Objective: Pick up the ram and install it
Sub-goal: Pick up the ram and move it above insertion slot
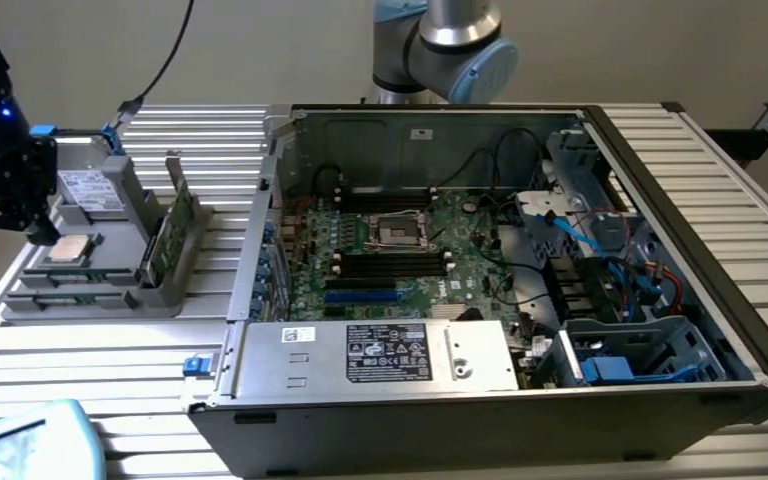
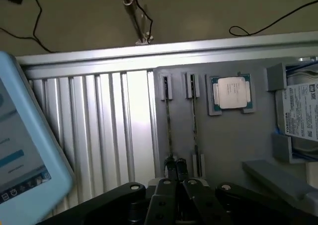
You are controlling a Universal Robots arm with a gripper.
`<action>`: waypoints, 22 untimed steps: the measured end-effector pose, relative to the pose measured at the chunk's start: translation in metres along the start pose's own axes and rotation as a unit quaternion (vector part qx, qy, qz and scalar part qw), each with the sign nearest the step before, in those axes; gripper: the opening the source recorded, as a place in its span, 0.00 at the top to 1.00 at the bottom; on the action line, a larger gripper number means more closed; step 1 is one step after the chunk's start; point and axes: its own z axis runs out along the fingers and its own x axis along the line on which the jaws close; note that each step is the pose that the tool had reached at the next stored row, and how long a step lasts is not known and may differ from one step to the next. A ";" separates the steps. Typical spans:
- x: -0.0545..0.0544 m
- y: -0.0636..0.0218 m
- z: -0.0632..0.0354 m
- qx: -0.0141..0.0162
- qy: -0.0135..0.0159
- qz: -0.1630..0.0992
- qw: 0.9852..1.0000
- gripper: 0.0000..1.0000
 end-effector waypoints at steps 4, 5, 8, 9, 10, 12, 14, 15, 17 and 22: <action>0.000 -0.0001 0.0004 -0.001 0.001 -0.036 0.999 0.90; 0.000 -0.0001 0.0005 -0.002 0.002 -0.045 0.999 0.90; 0.000 0.0000 0.0005 -0.003 0.003 -0.059 0.998 0.90; 0.000 0.0000 0.0004 -0.003 0.003 -0.059 0.998 0.90; 0.000 0.0000 0.0004 -0.003 0.003 -0.059 0.998 0.90; 0.000 0.0000 0.0005 -0.003 0.003 -0.059 0.998 0.90; 0.000 -0.0001 0.0005 -0.003 0.003 -0.059 0.998 0.90; 0.000 -0.0001 0.0005 -0.003 0.003 -0.059 0.998 0.90; 0.000 -0.0001 0.0005 -0.003 0.003 -0.059 0.998 0.90; 0.000 -0.0001 0.0005 -0.003 0.003 -0.060 0.998 0.82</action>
